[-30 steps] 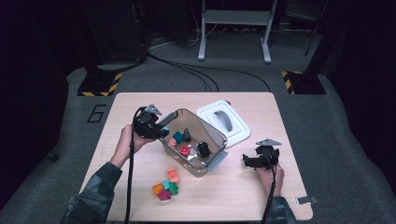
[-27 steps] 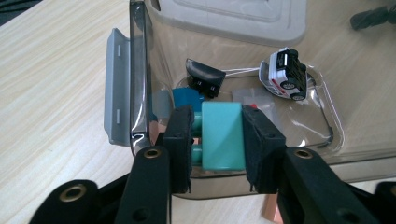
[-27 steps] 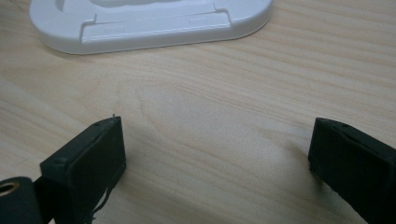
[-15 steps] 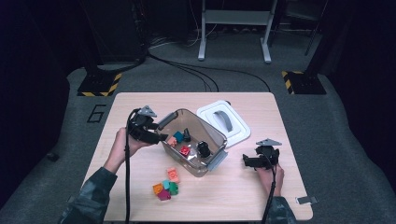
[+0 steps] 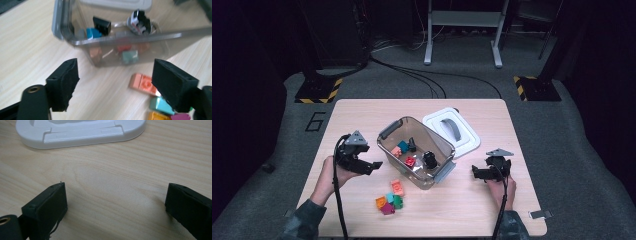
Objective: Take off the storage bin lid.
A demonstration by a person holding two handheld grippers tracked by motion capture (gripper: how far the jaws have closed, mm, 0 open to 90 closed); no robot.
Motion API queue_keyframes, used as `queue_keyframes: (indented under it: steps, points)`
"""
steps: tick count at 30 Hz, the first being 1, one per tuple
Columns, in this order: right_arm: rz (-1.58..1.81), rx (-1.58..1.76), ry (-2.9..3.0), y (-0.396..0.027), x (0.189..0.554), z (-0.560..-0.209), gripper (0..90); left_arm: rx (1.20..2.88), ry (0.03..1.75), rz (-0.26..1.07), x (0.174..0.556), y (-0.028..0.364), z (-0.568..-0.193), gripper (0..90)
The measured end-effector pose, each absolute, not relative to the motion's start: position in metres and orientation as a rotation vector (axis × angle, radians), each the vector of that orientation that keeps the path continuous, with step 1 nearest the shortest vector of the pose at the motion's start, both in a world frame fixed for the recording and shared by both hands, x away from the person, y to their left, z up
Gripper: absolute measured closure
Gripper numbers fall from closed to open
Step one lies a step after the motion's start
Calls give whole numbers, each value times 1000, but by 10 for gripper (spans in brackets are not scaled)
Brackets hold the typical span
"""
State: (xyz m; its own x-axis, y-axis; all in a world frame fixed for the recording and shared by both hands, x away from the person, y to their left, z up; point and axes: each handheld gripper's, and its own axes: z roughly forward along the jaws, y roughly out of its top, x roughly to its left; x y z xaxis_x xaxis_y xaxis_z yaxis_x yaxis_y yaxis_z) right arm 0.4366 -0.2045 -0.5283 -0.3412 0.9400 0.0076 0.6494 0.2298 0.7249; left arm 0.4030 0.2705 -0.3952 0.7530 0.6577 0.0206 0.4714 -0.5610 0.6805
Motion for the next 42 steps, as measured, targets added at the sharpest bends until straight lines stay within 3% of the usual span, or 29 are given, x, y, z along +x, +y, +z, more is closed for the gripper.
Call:
queue_keyframes:
  steps: [5, 20, 28, 37, 42]
  points:
    - [896, 1458, 2076, -205, 437, -528, 32, 2255, 875, 319, 397, 279, -420, 152]
    - [894, 1458, 2074, -205, 437, -528, 32, 2335, 883, 197, 365, 268, -487, 142]
    - [897, 1459, 2076, -204, 437, -528, 32, 2361, 896, 222, 362, 265, -499, 131]
    - [894, 1459, 2074, -205, 437, -528, 32, 2334, 981, 325, 379, 281, -496, 152]
    - [895, 1460, 2072, -204, 437, -528, 32, 2290, 951, 312, 377, 288, -485, 156]
